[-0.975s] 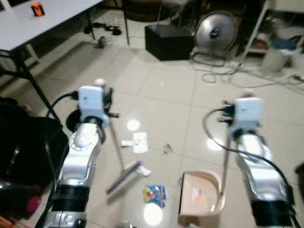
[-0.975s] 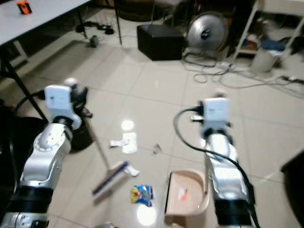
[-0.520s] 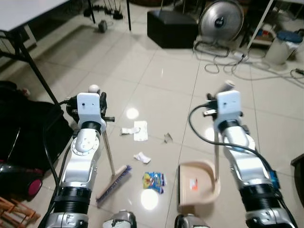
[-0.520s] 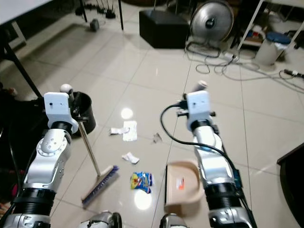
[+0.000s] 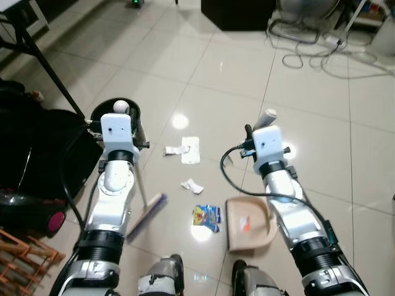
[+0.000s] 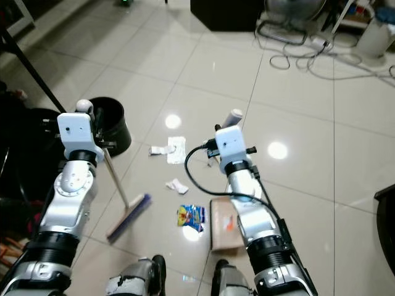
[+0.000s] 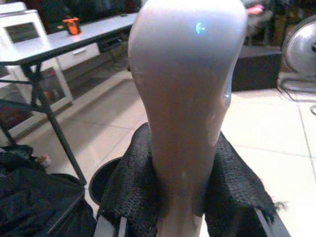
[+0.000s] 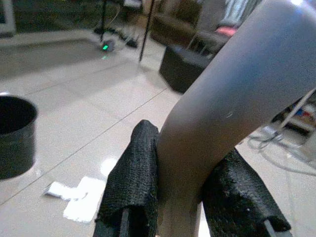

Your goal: Sweep floor

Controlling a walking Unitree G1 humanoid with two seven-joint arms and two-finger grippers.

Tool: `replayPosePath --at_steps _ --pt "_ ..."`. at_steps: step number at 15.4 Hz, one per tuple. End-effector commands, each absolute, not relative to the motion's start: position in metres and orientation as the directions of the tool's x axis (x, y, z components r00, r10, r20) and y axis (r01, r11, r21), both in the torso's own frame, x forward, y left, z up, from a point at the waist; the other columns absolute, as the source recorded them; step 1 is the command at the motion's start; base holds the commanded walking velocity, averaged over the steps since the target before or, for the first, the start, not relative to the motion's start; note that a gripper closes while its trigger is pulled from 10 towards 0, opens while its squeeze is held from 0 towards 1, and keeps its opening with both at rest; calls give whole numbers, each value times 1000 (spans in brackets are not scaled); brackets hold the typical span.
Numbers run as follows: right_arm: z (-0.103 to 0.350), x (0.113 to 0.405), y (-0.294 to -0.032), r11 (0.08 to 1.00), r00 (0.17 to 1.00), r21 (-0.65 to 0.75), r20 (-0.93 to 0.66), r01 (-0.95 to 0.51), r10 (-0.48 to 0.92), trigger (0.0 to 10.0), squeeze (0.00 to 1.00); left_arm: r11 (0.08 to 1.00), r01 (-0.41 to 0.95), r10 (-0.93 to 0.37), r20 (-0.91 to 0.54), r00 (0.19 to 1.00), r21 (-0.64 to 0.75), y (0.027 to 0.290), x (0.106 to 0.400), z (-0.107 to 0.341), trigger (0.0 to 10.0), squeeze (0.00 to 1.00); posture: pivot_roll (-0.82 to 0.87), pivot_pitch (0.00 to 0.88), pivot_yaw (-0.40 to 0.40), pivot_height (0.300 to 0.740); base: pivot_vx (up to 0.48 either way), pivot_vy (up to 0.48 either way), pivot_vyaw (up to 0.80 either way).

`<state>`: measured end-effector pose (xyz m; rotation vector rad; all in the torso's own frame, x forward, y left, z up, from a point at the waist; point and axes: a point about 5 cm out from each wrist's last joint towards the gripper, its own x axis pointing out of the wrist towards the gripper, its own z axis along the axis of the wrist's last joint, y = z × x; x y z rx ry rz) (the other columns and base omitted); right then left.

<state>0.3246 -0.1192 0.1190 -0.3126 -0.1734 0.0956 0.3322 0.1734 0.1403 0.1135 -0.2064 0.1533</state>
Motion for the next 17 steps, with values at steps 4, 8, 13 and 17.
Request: replayPosePath --at_steps 4,8,13,17 --pt "124 323 -99 933 947 -354 274 -62 166 10000 0 983 -177 160 231 960 56 164 337 133 10000 0 83 306 34 740 0 0 0" --pt "109 318 -69 889 931 -420 218 -181 292 10000 0 986 -153 137 204 969 66 155 344 126 10000 0 76 321 38 740 0 0 0" --pt "103 317 -50 836 920 -516 208 -186 333 10000 0 986 -154 140 186 973 65 154 347 119 10000 0 60 327 35 740 0 0 0" --pt "103 318 -43 913 949 -370 188 -172 254 10000 0 987 -161 157 159 975 7 147 351 116 10000 0 44 331 43 740 0 0 0"
